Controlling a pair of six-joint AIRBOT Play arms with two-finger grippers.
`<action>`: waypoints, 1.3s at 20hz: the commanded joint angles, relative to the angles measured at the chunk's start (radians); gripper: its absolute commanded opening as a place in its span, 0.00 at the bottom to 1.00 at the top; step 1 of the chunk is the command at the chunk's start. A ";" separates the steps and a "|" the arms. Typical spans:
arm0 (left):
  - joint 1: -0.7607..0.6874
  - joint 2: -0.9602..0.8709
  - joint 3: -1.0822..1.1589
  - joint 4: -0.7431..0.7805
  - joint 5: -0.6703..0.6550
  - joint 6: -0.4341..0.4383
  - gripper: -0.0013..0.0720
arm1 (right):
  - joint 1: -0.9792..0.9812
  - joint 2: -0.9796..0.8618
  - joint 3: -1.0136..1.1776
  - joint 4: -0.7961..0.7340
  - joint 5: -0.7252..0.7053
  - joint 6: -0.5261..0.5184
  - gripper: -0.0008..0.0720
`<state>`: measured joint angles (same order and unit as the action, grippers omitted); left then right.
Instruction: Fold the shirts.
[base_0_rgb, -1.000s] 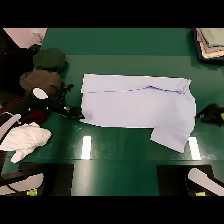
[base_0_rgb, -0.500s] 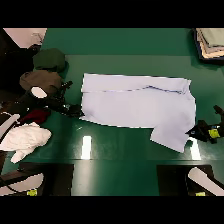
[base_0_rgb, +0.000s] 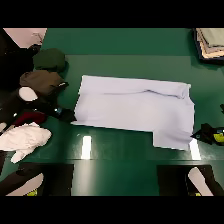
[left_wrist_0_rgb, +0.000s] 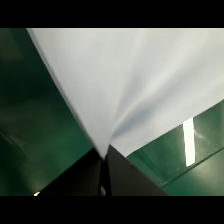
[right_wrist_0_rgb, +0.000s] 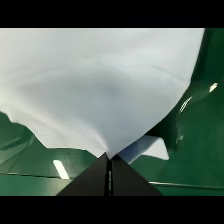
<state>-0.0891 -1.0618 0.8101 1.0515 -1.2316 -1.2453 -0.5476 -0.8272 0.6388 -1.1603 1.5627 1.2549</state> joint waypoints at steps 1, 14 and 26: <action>0.000 0.164 -0.010 0.049 -0.072 -0.069 0.05 | 0.012 0.132 0.025 0.001 0.021 0.043 0.03; 0.000 -0.260 0.324 0.024 0.354 -0.136 0.05 | 0.390 -0.488 0.590 0.053 -0.237 0.082 0.03; 0.000 -0.511 0.550 -0.040 0.502 -0.184 0.93 | 0.375 -0.877 0.974 0.294 -0.400 0.127 0.88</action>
<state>-0.0875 -1.5528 1.3300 1.0267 -0.7544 -1.4086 -0.1604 -1.6382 1.5379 -0.9810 1.2304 1.3750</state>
